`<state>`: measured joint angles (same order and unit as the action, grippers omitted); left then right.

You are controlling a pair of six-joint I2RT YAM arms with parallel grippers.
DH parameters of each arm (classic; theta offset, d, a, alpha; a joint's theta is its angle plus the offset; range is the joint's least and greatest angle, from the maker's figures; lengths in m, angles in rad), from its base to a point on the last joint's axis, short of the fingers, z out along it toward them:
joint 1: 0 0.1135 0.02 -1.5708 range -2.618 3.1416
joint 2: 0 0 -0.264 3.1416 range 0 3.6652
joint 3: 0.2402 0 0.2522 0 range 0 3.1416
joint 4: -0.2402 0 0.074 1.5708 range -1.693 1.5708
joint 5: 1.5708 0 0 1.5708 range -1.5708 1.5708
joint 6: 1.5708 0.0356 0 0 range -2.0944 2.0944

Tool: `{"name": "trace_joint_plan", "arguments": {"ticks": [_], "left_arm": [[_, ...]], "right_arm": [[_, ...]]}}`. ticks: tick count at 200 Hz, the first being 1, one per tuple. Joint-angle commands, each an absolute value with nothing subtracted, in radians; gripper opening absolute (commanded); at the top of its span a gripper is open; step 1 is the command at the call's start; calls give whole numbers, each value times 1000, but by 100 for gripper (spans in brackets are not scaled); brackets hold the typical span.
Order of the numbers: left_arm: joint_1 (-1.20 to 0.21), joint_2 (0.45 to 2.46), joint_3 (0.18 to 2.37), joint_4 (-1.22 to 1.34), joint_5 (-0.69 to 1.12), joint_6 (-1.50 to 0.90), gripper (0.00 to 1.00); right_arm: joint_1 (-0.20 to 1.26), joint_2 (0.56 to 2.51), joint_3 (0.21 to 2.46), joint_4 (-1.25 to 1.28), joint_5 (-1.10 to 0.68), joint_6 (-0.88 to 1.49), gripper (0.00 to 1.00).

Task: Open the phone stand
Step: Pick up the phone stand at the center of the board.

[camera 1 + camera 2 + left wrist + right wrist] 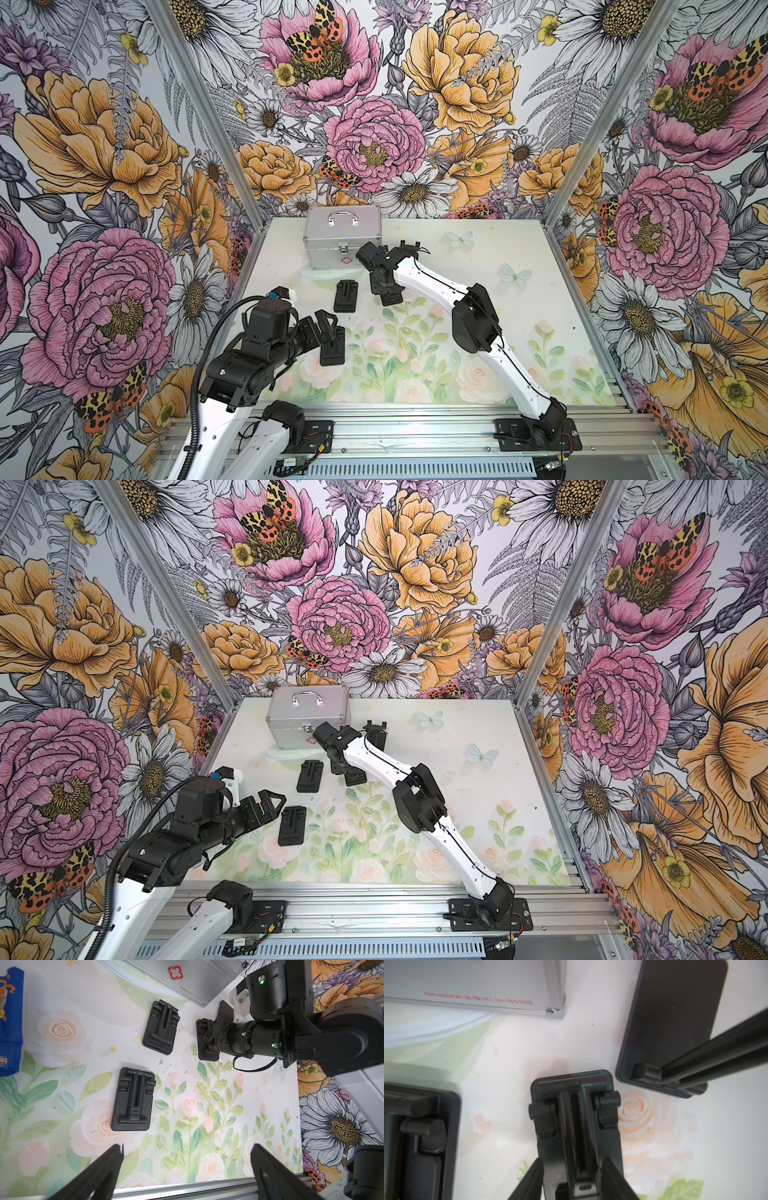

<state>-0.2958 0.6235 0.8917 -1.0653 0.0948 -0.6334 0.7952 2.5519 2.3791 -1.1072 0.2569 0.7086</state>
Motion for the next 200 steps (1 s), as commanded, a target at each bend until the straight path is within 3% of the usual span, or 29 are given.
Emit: {"name": "trace_joint_plan", "arguments": {"ticks": [1, 51, 106, 155, 200], "left_arm": [[-284, 626, 887, -1039, 114, -640, 99], [-284, 624, 882, -1037, 119, -637, 99], [-284, 626, 887, -1037, 121, -630, 99], [-284, 623, 888, -1035, 122, -632, 99], [-284, 625, 899, -1035, 123, -636, 99]], "right_arm": [[798, 2565, 2364, -1101, 260, 716, 48], [799, 2585, 2362, -1101, 244, 721, 45], [763, 2604, 2342, -1100, 214, 743, 30], [762, 2606, 2316, -1103, 208, 735, 26], [762, 2569, 2290, -1103, 213, 736, 1]]}}
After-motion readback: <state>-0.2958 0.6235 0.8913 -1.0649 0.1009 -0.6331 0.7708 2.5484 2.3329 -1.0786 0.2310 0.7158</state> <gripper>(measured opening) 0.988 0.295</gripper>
